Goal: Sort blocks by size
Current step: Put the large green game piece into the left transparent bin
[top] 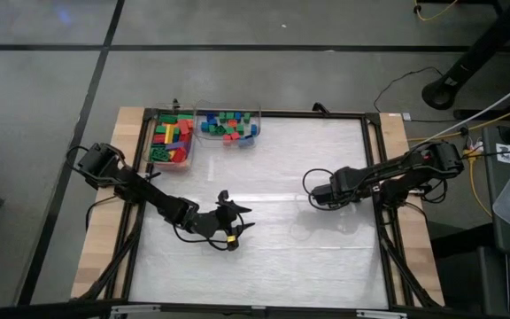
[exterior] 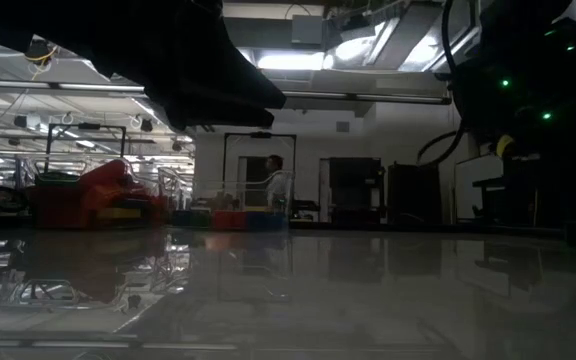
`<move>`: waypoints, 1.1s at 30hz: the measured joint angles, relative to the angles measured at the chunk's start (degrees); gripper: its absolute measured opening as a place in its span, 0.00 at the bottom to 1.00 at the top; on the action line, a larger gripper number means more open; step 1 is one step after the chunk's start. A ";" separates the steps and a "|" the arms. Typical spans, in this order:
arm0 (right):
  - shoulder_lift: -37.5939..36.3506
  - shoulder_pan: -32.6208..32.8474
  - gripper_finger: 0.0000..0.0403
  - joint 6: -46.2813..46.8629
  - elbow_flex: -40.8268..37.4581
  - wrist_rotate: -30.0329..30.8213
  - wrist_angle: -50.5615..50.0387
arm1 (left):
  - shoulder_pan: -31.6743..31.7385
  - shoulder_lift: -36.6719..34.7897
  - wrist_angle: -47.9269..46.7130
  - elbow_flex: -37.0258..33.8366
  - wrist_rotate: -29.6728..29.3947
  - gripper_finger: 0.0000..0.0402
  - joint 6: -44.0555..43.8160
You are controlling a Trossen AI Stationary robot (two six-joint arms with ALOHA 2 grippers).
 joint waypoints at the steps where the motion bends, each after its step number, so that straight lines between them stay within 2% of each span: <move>1: 0.00 0.00 0.48 1.54 0.00 0.02 0.02 | 0.00 0.00 0.00 0.00 0.00 0.50 0.00; 7: 0.00 0.00 0.48 8.86 0.00 7.02 1.39 | 0.01 0.00 -0.02 0.00 0.00 0.50 0.16; 12: 0.00 0.00 0.48 9.77 0.00 11.12 2.74 | 0.00 0.00 -0.15 0.00 0.00 0.50 0.20; 18: 0.03 0.00 0.48 9.72 -3.81 10.15 3.25 | 0.00 0.00 -0.35 0.00 0.00 0.50 0.17; 24: 0.15 0.00 0.48 9.50 -4.36 9.30 7.47 | -0.61 0.00 -0.72 -0.02 -0.01 0.50 0.20; 33: 0.13 0.04 0.48 8.96 -4.44 0.77 12.61 | -1.01 0.00 -0.74 -0.02 0.02 0.50 0.20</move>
